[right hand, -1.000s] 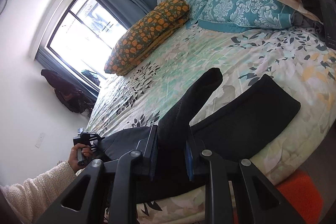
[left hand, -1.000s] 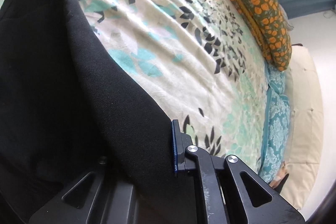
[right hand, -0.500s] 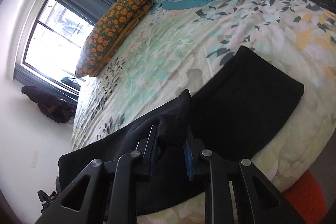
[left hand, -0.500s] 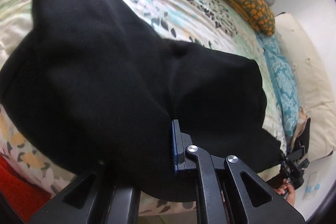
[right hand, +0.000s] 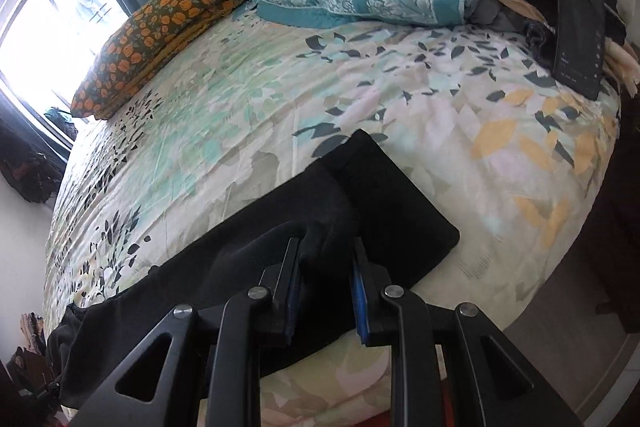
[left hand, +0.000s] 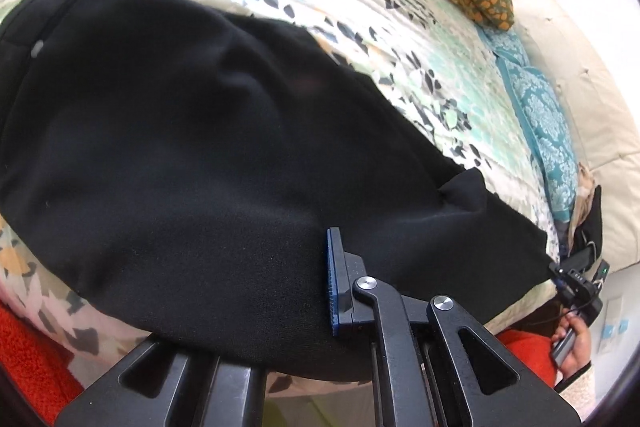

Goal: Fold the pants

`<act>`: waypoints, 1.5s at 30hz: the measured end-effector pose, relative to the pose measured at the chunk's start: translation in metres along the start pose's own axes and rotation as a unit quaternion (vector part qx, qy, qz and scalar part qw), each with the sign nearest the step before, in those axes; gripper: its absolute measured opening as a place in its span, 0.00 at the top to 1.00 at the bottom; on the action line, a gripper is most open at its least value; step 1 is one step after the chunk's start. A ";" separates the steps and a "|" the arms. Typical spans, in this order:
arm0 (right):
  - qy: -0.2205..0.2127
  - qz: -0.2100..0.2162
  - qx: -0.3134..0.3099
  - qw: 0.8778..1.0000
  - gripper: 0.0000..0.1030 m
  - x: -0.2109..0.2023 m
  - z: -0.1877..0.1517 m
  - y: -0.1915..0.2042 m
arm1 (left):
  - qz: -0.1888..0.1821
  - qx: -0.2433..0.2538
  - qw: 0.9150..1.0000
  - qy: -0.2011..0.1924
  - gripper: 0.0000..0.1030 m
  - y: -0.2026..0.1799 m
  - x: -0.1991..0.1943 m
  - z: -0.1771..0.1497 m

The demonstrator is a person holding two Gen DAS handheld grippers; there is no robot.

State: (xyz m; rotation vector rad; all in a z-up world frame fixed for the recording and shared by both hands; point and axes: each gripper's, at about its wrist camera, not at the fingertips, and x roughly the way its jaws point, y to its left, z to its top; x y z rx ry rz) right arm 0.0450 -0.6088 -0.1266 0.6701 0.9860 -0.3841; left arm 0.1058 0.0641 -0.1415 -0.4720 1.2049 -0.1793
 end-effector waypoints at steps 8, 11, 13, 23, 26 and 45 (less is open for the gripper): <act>-0.070 -0.001 -0.092 0.993 0.78 -0.025 0.010 0.018 | -0.015 0.031 0.999 -0.038 0.96 -0.024 -0.026 0.005; -0.051 -0.029 -0.073 0.996 0.78 -0.021 0.014 0.008 | 0.000 0.053 0.998 -0.033 0.96 -0.032 -0.022 0.002; 0.023 -0.030 -0.025 0.999 0.78 0.002 0.013 -0.012 | 0.018 0.054 0.998 -0.009 0.96 -0.027 -0.008 -0.005; -0.050 -0.042 -0.112 0.992 0.78 -0.023 0.030 0.014 | -0.022 0.044 0.998 -0.039 0.95 -0.046 -0.018 0.014; -0.045 -0.078 -0.110 0.990 0.78 -0.018 0.032 0.005 | -0.003 0.078 0.996 -0.033 0.95 -0.057 -0.010 0.007; -0.106 -0.066 -0.105 0.987 0.08 -0.071 -0.029 0.045 | 0.016 0.016 0.999 -0.026 0.27 0.040 -0.095 -0.027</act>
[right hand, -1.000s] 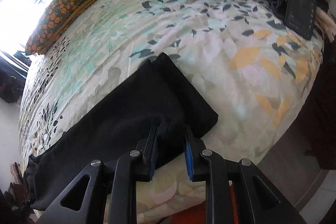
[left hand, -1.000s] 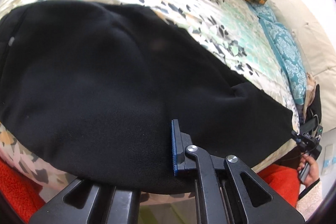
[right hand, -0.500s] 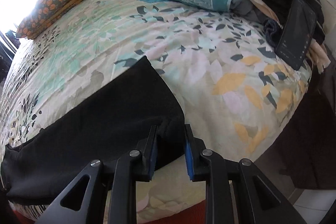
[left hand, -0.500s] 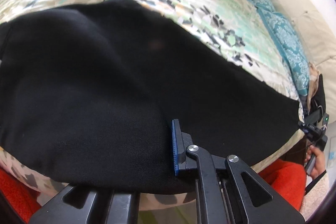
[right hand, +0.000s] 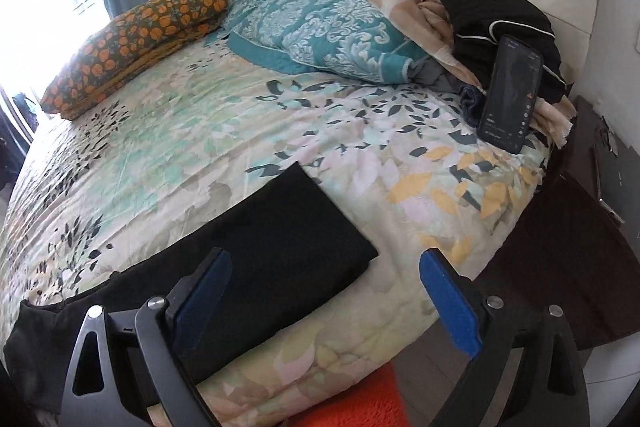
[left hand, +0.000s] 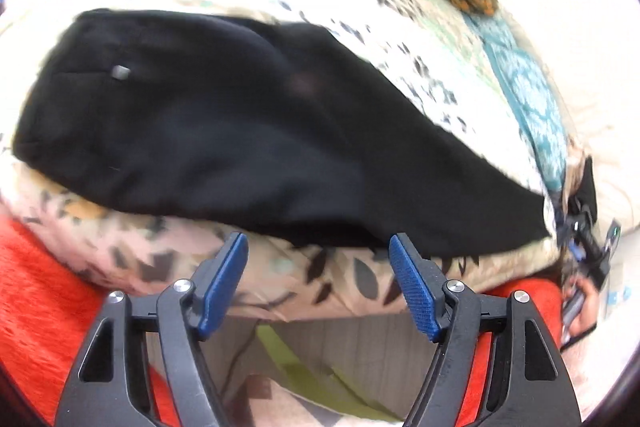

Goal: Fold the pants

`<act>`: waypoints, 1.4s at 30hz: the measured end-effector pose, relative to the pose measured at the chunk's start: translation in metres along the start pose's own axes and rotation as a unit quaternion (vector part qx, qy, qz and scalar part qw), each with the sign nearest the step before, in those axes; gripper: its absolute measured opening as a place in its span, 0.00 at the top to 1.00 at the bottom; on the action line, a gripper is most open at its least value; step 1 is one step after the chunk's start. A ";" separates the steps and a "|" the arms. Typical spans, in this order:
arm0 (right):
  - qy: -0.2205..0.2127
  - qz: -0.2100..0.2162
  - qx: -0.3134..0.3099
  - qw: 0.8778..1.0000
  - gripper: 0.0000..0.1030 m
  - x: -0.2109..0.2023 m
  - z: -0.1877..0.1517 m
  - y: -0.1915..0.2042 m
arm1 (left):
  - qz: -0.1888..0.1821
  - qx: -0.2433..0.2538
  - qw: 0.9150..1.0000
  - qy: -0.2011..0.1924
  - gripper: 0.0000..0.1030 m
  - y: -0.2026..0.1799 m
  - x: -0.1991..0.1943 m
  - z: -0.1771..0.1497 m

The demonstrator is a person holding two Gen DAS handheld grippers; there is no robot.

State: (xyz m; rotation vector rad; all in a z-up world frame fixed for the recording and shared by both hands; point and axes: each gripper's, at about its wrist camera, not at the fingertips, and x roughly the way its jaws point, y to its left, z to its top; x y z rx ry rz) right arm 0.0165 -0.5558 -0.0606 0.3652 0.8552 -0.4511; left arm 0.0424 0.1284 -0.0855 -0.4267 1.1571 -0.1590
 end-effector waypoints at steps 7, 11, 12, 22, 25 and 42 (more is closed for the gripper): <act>0.010 0.143 -0.122 0.982 0.07 -0.001 -0.059 0.136 | 0.125 -0.145 0.981 0.001 0.21 0.159 -0.040 0.086; 0.059 0.163 -0.160 0.972 0.07 0.017 -0.095 0.175 | 0.183 -0.114 0.976 0.042 0.20 0.186 -0.024 0.089; 0.061 0.163 -0.175 0.969 0.07 0.018 -0.099 0.182 | 0.187 -0.110 0.975 0.049 0.20 0.188 -0.020 0.087; 0.049 0.151 -0.183 0.970 0.07 0.015 -0.099 0.179 | 0.162 -0.113 0.979 0.054 0.89 0.163 -0.006 0.074; 0.046 0.148 -0.173 0.973 0.07 0.014 -0.097 0.172 | 0.180 -0.071 0.981 -0.018 0.89 0.136 -0.044 0.091; 0.074 0.117 -0.197 0.971 0.07 0.036 -0.105 0.173 | 0.259 -0.057 0.959 -0.100 0.21 0.102 -0.054 0.080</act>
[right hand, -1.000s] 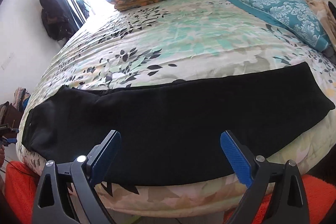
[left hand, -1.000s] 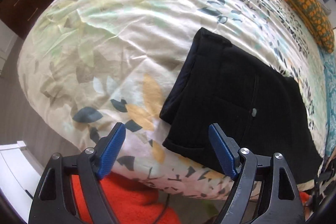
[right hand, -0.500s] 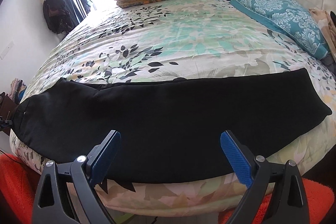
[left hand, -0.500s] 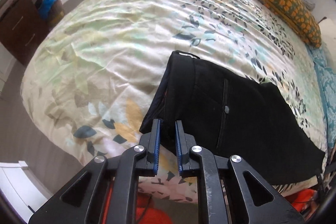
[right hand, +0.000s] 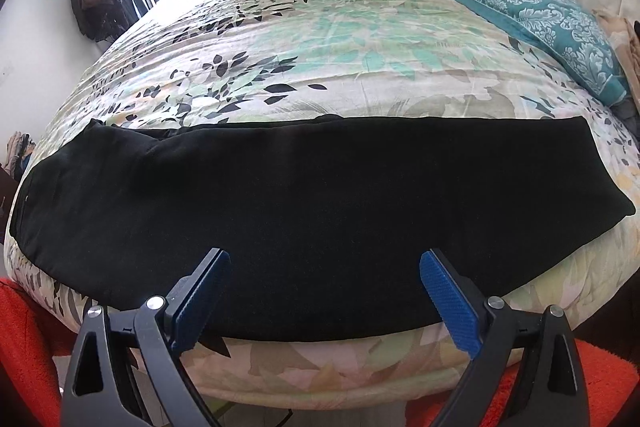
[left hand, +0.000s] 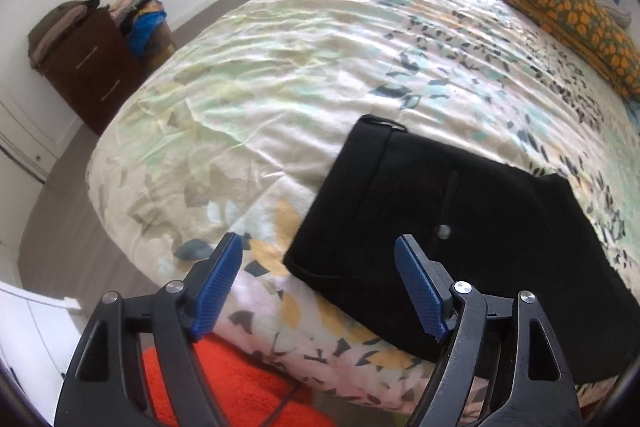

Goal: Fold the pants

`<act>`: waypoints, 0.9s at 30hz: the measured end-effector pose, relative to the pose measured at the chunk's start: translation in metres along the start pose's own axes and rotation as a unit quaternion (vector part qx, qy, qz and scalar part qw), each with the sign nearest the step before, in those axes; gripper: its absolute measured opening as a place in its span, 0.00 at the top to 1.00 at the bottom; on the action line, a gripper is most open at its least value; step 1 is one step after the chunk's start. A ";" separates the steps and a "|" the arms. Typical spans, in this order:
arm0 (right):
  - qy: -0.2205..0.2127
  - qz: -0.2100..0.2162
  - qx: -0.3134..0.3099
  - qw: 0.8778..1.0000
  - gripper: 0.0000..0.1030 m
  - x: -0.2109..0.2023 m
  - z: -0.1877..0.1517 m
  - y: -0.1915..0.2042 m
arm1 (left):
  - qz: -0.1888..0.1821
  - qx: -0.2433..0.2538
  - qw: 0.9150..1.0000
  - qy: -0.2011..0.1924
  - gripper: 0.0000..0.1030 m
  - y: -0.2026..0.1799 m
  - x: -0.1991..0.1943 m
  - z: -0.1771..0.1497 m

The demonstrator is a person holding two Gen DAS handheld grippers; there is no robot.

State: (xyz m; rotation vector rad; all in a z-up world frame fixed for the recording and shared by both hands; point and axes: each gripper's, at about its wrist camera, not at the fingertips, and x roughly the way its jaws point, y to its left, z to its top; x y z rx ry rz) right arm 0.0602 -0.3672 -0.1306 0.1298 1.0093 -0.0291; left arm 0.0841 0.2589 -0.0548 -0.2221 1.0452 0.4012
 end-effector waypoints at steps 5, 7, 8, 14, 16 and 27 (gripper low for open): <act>-0.002 0.008 -0.010 1.000 0.07 0.004 0.004 0.007 | -0.138 0.088 0.987 -0.004 0.13 -0.105 -0.005 -0.008; -0.003 0.012 -0.014 1.000 0.07 0.004 0.004 0.009 | -0.158 0.136 0.978 -0.001 0.13 -0.152 0.000 -0.014; -0.003 0.013 -0.015 1.000 0.07 0.003 0.004 0.009 | -0.164 0.161 0.973 -0.003 0.13 -0.175 0.005 -0.017; -0.004 0.017 -0.009 1.000 0.07 0.000 -0.001 0.001 | -0.173 0.243 0.954 0.009 0.14 -0.275 0.044 -0.017; -0.001 0.017 -0.006 1.000 0.07 -0.001 -0.002 -0.004 | -0.165 0.247 0.955 0.022 0.14 -0.292 0.065 -0.014; -0.019 0.016 0.080 0.996 0.07 -0.006 0.004 -0.047 | -0.124 0.144 0.981 0.030 0.13 -0.283 0.090 0.009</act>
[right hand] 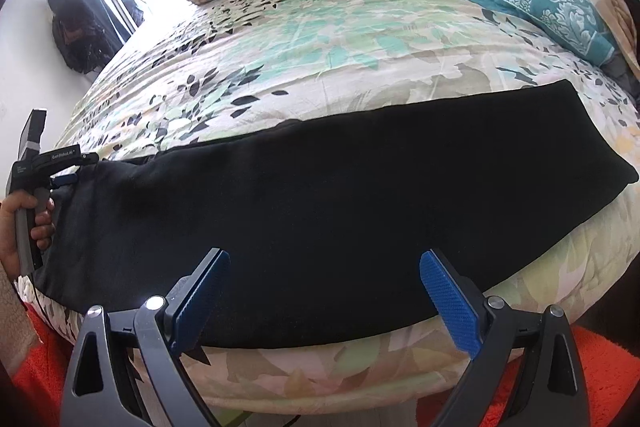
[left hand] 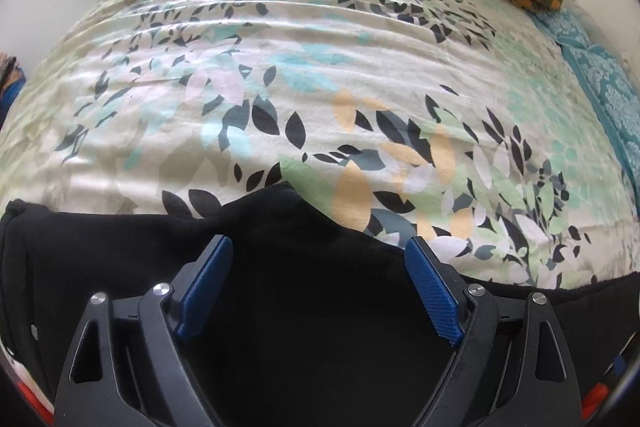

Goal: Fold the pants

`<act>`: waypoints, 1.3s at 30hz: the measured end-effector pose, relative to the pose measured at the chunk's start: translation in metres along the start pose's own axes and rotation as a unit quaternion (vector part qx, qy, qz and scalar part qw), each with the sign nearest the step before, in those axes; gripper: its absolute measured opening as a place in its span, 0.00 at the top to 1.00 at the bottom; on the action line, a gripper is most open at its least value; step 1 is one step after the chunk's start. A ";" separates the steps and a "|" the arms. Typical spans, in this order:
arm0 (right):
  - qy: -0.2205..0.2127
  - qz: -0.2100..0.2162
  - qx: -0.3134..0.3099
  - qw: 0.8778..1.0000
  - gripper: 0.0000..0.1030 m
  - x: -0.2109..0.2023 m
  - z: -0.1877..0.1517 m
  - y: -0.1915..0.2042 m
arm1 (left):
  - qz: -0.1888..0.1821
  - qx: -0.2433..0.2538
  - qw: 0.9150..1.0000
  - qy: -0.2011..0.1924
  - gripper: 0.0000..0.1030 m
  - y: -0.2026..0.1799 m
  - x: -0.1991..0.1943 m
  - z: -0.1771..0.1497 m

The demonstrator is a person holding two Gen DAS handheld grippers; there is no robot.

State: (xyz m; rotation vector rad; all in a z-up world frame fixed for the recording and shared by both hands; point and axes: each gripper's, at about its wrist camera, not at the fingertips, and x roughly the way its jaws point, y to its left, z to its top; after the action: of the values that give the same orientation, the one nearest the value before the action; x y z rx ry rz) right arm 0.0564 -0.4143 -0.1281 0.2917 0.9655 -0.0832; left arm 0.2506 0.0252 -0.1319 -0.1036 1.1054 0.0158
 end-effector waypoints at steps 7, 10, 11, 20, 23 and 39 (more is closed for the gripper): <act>-0.006 -0.023 0.059 0.998 0.05 0.017 0.020 -0.032 | -0.057 0.057 0.997 -0.017 0.12 -0.021 -0.059 -0.058; 0.010 -0.041 0.084 0.996 0.05 0.030 0.023 -0.048 | -0.052 0.100 0.993 -0.018 0.12 -0.033 -0.066 -0.092; 0.016 -0.046 0.088 0.995 0.05 0.034 0.023 -0.052 | -0.043 0.118 0.992 -0.017 0.11 -0.038 -0.064 -0.102; -0.023 -0.053 0.049 0.997 0.05 0.020 0.022 -0.042 | -0.040 0.069 0.997 -0.016 0.12 -0.024 -0.063 -0.117; -0.018 -0.053 0.047 0.997 0.05 0.021 0.018 -0.042 | -0.035 0.086 0.995 -0.023 0.11 -0.030 -0.068 -0.124; -0.171 0.056 0.341 0.923 0.04 -0.100 0.026 -0.230 | -0.016 0.072 0.997 -0.025 0.11 -0.011 -0.064 -0.143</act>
State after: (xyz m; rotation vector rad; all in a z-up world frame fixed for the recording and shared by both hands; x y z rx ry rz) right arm -0.0257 -0.6479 -0.0802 0.9438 0.5411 -0.3582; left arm 0.0955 0.0032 -0.1375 0.0086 1.0523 -0.0905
